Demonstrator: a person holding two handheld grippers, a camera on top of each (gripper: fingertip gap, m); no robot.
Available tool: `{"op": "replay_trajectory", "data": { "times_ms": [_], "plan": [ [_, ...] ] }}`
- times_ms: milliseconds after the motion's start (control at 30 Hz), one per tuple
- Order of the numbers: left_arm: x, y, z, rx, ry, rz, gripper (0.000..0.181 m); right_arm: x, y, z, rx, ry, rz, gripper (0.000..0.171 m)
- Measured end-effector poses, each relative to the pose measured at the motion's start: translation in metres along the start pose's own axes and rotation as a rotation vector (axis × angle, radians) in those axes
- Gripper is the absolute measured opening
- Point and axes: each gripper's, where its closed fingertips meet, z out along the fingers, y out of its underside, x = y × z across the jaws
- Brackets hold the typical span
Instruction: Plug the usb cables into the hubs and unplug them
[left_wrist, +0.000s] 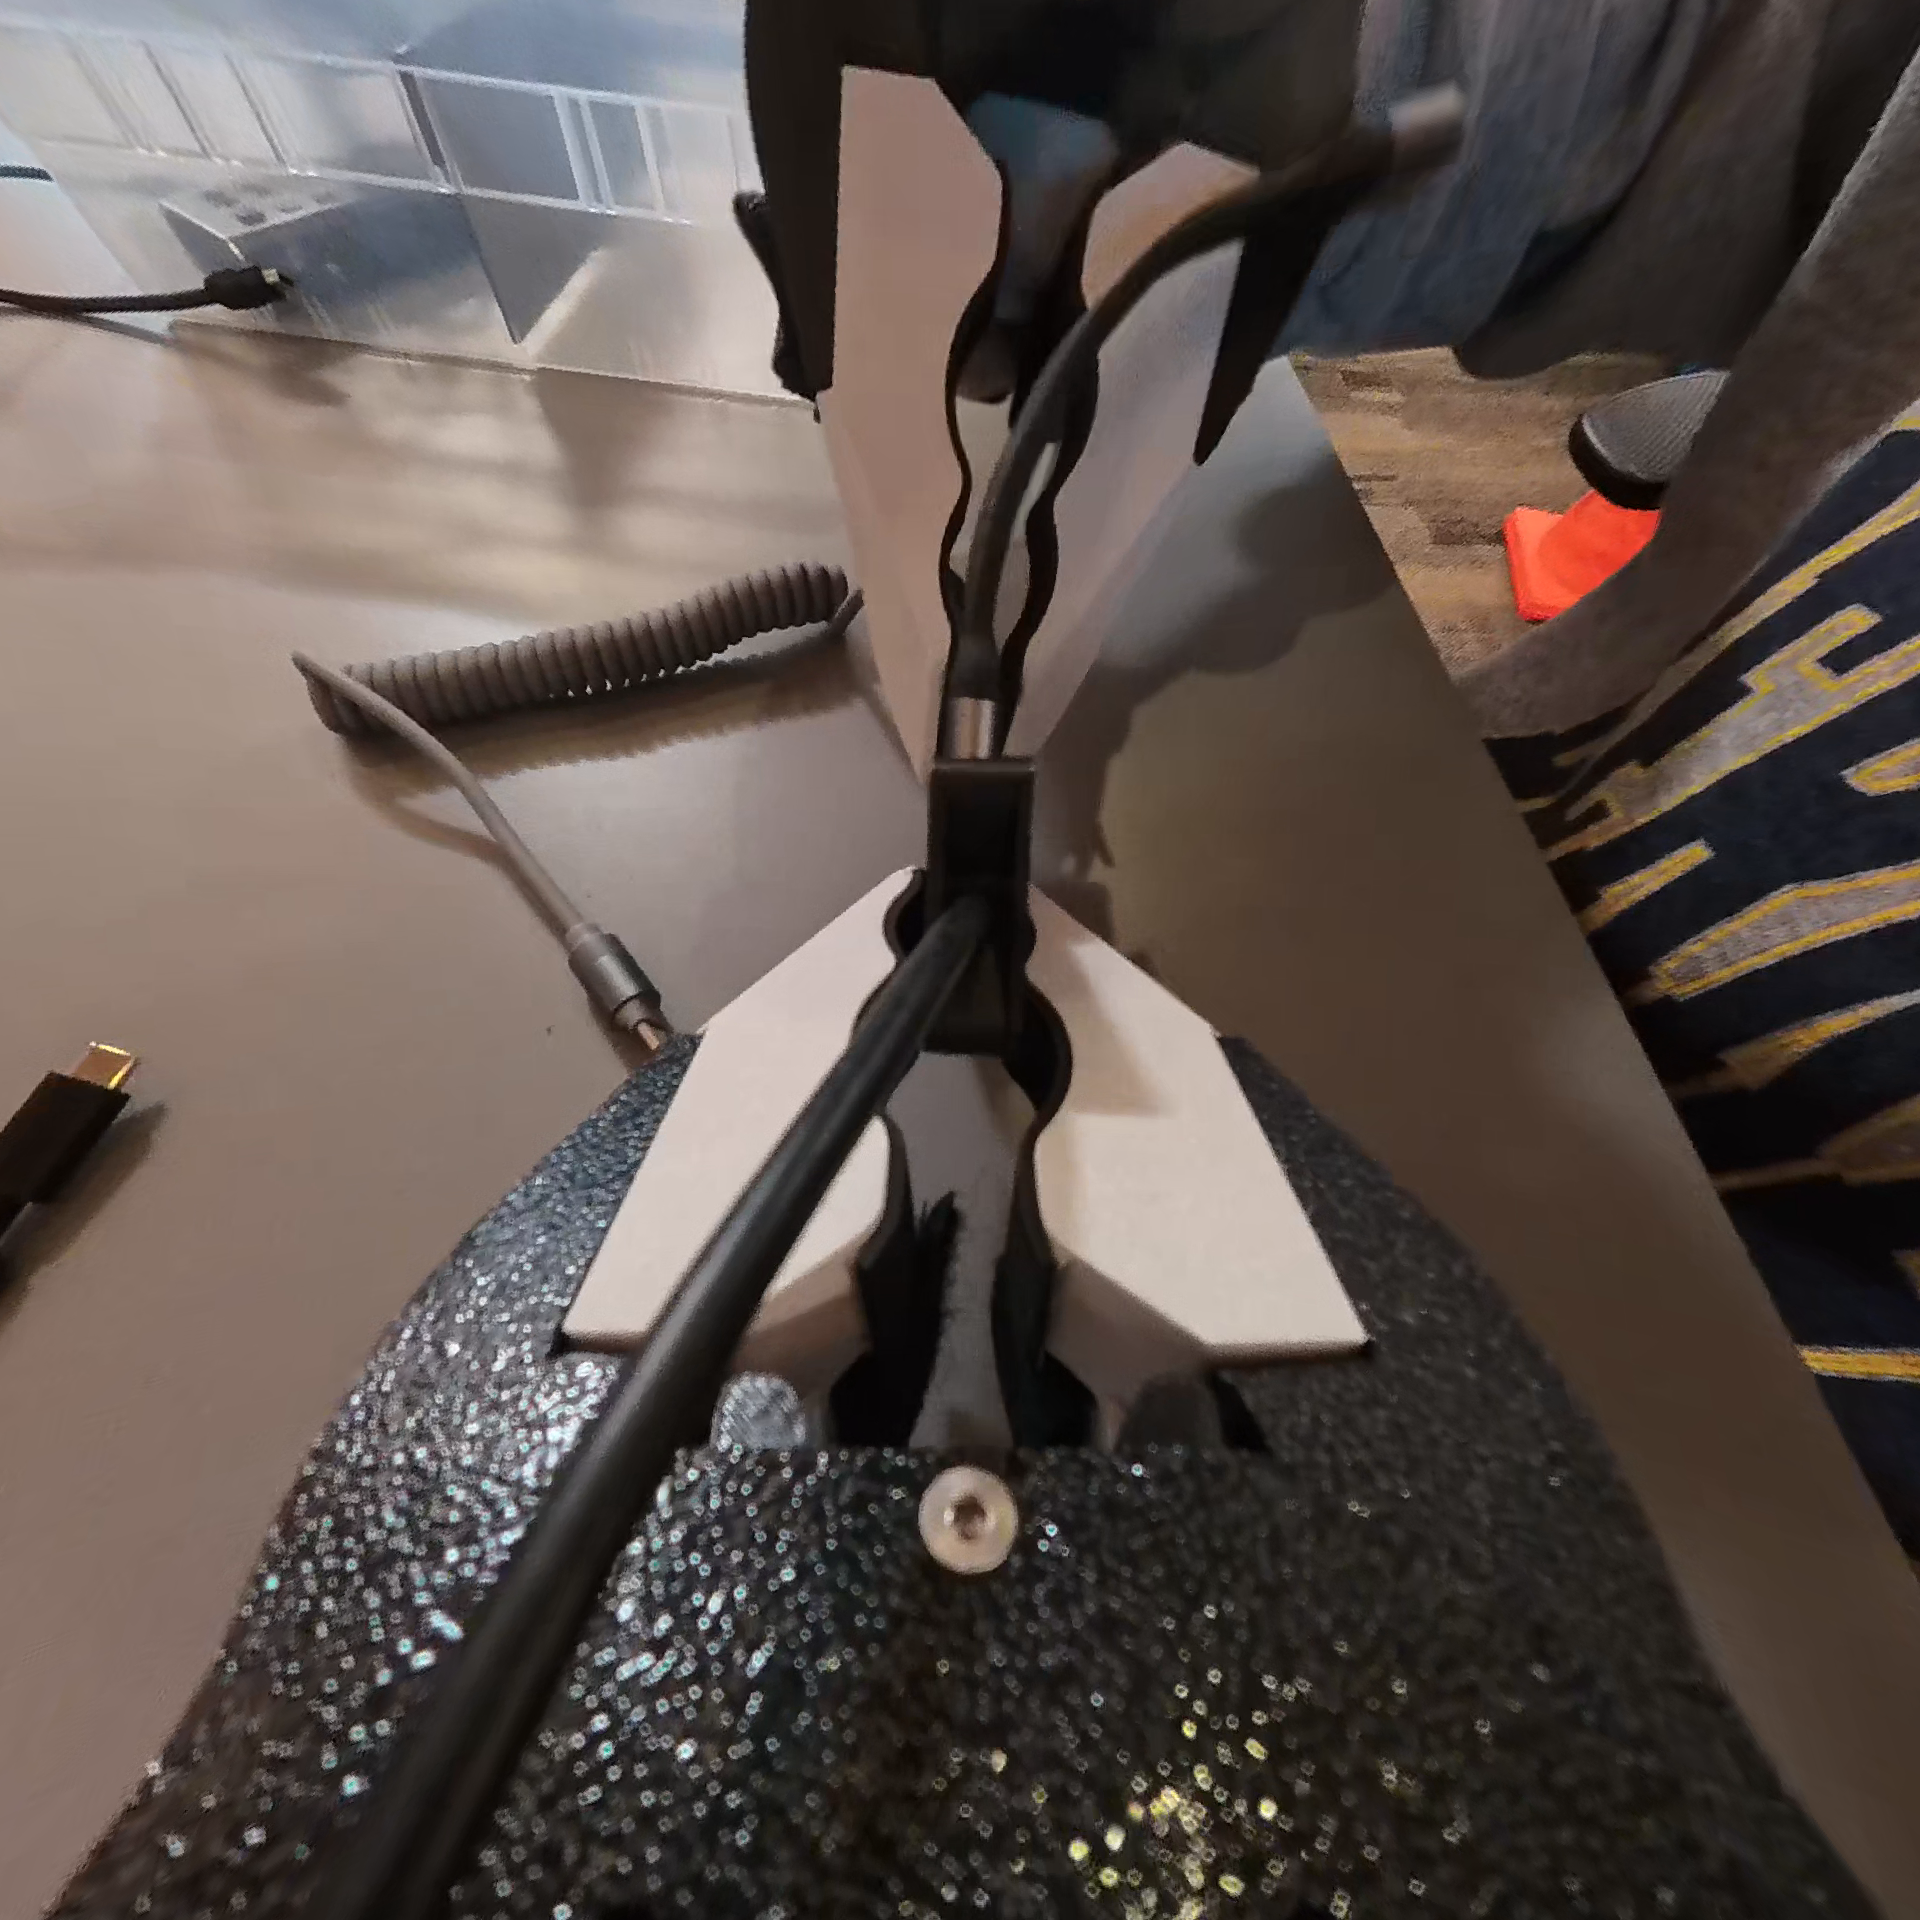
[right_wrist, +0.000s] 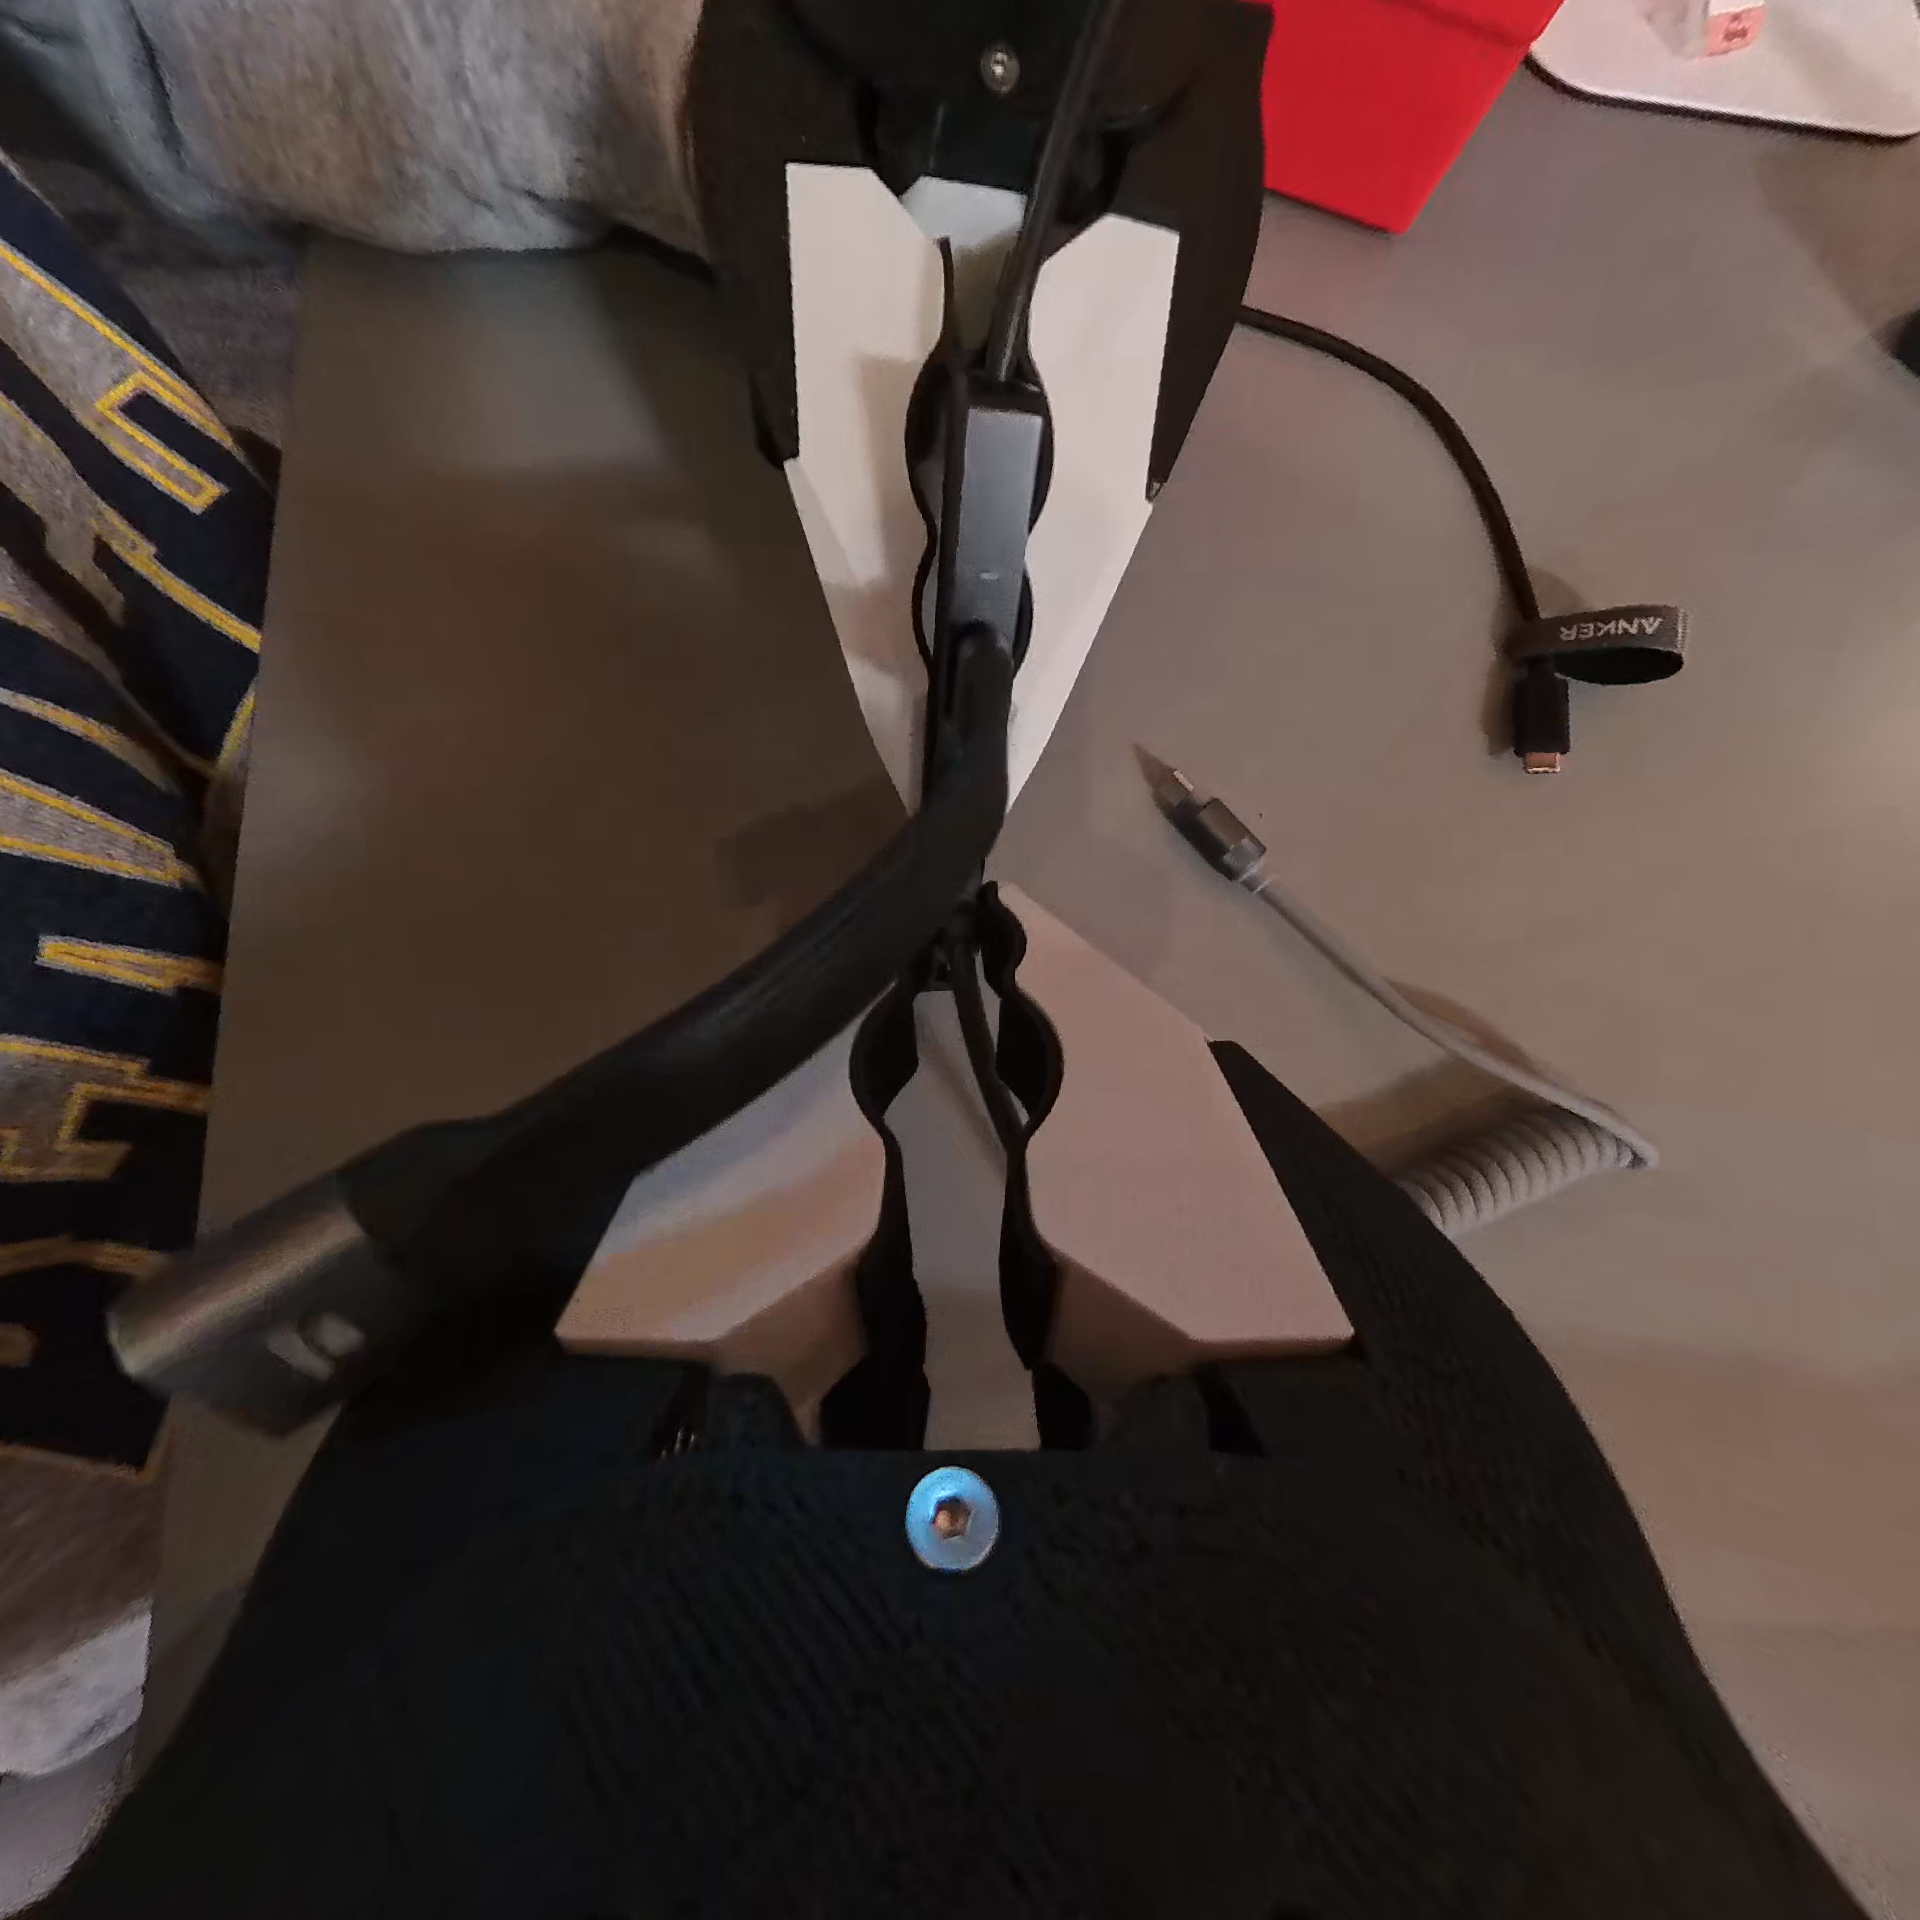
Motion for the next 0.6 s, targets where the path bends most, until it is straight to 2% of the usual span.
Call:
{"op": "replay_trajectory", "data": {
  "times_ms": [100,167,233,267,400,500,600],
  "plan": [
    [0.0,0.0,0.0,0.002,-0.006,0.016,0.009,0.001,0.001,0.0,0.002,0.016,-0.009,0.008],
    [-0.006,0.001,-0.002,0.0,-0.077,0.056,0.009,0.0,0.014,-0.002,-0.087,0.015,-0.021,0.039],
    [-0.022,-0.001,-0.011,-0.003,-0.228,0.163,0.009,0.002,0.025,-0.011,-0.146,0.033,-0.03,0.057],
    [-0.031,-0.004,-0.018,-0.011,-0.321,0.25,0.008,0.004,0.026,-0.017,-0.15,0.047,-0.03,0.06],
    [-0.061,-0.017,-0.049,-0.111,-0.726,0.654,0.007,0.024,0.015,-0.048,-0.086,0.158,-0.002,0.06],
    [-0.066,-0.027,-0.064,-0.231,-0.956,1.005,0.009,0.041,-0.009,-0.067,0.048,0.215,0.08,0.057],
    [-0.056,-0.038,-0.063,-0.291,-1.054,1.304,0.008,0.046,-0.039,-0.072,0.22,0.087,0.276,0.056]
  ]
}}
